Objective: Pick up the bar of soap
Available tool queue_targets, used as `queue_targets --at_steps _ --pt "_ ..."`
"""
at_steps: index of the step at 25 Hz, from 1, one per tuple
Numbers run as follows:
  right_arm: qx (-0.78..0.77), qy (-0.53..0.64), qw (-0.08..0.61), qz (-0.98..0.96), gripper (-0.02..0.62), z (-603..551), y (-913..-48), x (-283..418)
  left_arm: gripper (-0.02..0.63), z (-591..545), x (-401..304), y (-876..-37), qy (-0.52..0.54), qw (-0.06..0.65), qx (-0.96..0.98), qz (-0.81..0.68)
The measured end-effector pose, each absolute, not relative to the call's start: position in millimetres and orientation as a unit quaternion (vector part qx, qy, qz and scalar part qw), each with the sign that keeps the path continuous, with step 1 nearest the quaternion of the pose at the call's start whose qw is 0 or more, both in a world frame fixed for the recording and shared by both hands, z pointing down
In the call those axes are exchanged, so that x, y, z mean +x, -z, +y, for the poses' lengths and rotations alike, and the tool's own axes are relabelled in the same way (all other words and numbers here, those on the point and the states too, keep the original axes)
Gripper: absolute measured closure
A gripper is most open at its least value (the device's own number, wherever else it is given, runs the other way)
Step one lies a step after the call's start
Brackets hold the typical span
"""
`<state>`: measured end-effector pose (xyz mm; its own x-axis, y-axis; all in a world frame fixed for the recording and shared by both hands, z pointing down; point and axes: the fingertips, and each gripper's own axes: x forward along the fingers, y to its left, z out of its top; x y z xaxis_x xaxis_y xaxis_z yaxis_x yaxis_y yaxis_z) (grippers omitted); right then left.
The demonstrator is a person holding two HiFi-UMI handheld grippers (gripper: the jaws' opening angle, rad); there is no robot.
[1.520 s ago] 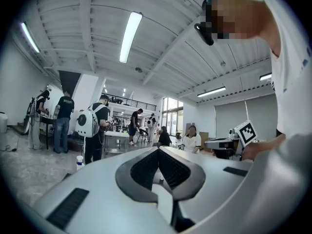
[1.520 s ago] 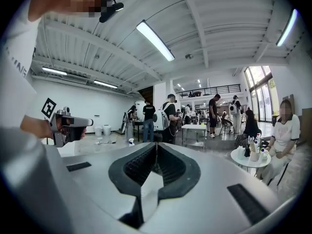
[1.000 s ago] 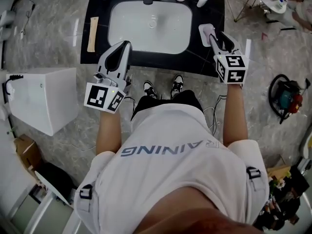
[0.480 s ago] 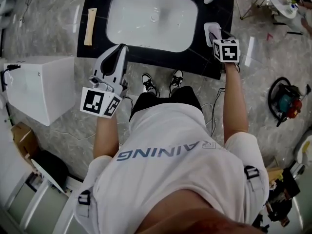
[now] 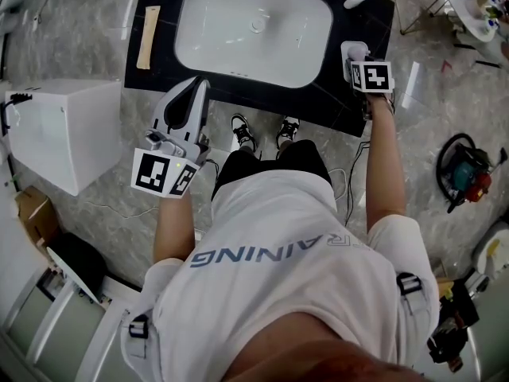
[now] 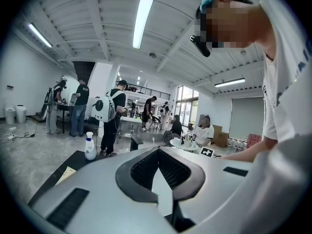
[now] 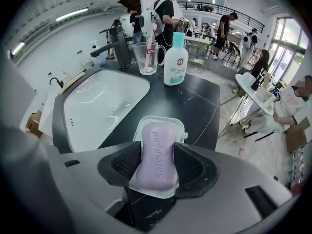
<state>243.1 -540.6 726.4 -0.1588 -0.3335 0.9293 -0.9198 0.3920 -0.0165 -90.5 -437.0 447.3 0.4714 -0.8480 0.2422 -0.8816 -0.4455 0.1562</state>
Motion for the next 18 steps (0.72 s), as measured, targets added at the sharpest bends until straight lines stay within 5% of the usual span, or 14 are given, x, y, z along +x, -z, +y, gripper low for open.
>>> queue_targets --at_steps 9,18 --pt "0.461 -0.301 0.455 -0.699 0.39 -543.7 -724.2 242.0 0.598 -440.0 -90.4 -444.8 -0.059 0.128 0.847 -0.512" --pt "0.502 -0.253 0.356 -0.747 0.39 -544.2 -649.1 225.6 0.598 -442.7 -94.3 -432.4 -0.041 0.116 0.855 -0.504"
